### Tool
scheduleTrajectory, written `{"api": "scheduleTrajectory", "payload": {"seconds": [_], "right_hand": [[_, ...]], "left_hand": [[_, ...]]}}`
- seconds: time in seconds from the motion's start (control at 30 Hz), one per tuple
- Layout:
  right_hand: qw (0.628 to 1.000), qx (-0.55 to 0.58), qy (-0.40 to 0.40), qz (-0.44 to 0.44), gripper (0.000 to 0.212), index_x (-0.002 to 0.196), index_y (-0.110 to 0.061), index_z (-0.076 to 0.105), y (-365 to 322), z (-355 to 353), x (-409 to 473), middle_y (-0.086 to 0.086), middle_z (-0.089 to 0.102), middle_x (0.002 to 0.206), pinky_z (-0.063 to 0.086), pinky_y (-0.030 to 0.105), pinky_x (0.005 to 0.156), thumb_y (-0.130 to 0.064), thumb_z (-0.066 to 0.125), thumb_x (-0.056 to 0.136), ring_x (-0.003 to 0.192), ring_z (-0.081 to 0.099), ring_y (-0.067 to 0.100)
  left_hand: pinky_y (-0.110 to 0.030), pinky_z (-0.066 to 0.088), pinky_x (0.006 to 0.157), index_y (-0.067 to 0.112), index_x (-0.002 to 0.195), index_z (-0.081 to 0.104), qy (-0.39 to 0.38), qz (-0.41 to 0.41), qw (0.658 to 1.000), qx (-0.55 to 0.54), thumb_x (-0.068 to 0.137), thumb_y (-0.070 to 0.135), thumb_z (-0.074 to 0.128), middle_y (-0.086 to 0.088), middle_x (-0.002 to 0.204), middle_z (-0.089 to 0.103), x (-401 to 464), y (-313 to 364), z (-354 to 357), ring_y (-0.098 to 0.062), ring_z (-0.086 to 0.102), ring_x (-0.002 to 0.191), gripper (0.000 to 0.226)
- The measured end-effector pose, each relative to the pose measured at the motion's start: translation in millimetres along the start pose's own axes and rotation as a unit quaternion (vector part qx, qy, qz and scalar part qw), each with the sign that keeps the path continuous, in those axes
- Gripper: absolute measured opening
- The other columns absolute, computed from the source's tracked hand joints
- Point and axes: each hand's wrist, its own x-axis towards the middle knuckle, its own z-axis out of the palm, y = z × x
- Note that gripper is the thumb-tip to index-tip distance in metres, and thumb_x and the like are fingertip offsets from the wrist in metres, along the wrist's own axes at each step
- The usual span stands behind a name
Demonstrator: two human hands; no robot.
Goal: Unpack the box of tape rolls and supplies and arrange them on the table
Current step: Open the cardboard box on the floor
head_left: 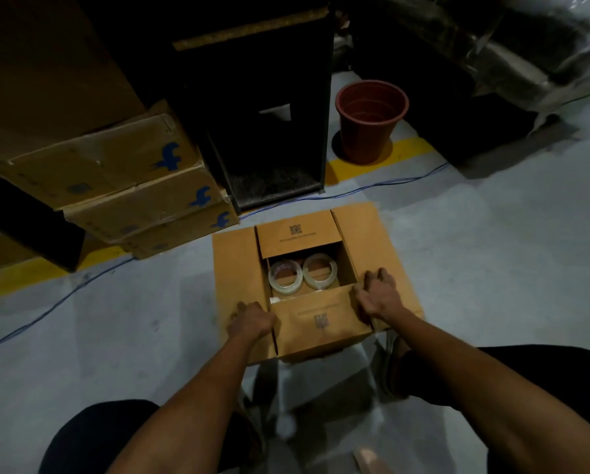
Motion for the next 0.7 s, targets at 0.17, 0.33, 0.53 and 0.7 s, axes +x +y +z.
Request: {"api": "scheduleTrajectory", "payload": {"seconds": [0.17,0.33,0.53,0.7], "right_hand": [[0.992,0.114,-0.055,0.014,0.063,0.146,-0.008,0.031,-7,9,1,0.017,0.03,0.151,0.03,0.043,0.113,-0.047,0.034,0.097,0.137,0.033,0.037],[0.982,0.17,-0.087,0.012,0.063,0.154,-0.011,0.018,-2,13,7,0.013,0.022,0.16,0.024,0.039,0.117,-0.039,0.038,0.101,0.143,0.028,0.032],[0.97,0.216,-0.105,0.02,0.054,0.145,-0.019,0.032,-1,14,8,0.012,0.043,0.147,0.035,0.046,0.109,-0.044,0.039,0.097,0.128,0.046,0.033],[0.989,0.122,-0.082,-0.011,0.072,0.155,-0.022,0.007,-1,15,3,0.014,0.013,0.161,0.025,0.048,0.117,-0.048,0.038,0.096,0.144,0.023,0.036]], "left_hand": [[-0.035,0.048,0.089,0.005,0.14,0.043,-0.029,0.007,0.979,-0.204,0.094,0.028,0.046,-0.02,0.136,0.052,19,3,8,-0.038,0.053,0.119,0.052],[-0.033,0.048,0.061,0.012,0.124,0.053,-0.05,-0.005,0.953,-0.298,0.071,0.034,0.04,-0.018,0.1,0.063,37,-10,23,-0.035,0.061,0.083,0.059],[-0.033,0.049,0.061,0.02,0.138,0.035,-0.097,0.019,0.954,-0.283,0.066,0.012,0.048,-0.011,0.107,0.056,25,-8,26,-0.027,0.056,0.083,0.074],[-0.053,0.029,0.115,0.035,0.154,-0.01,-0.035,0.081,0.991,-0.103,0.086,0.045,0.063,-0.016,0.161,-0.007,2,-4,32,-0.043,0.016,0.145,0.101]]}}
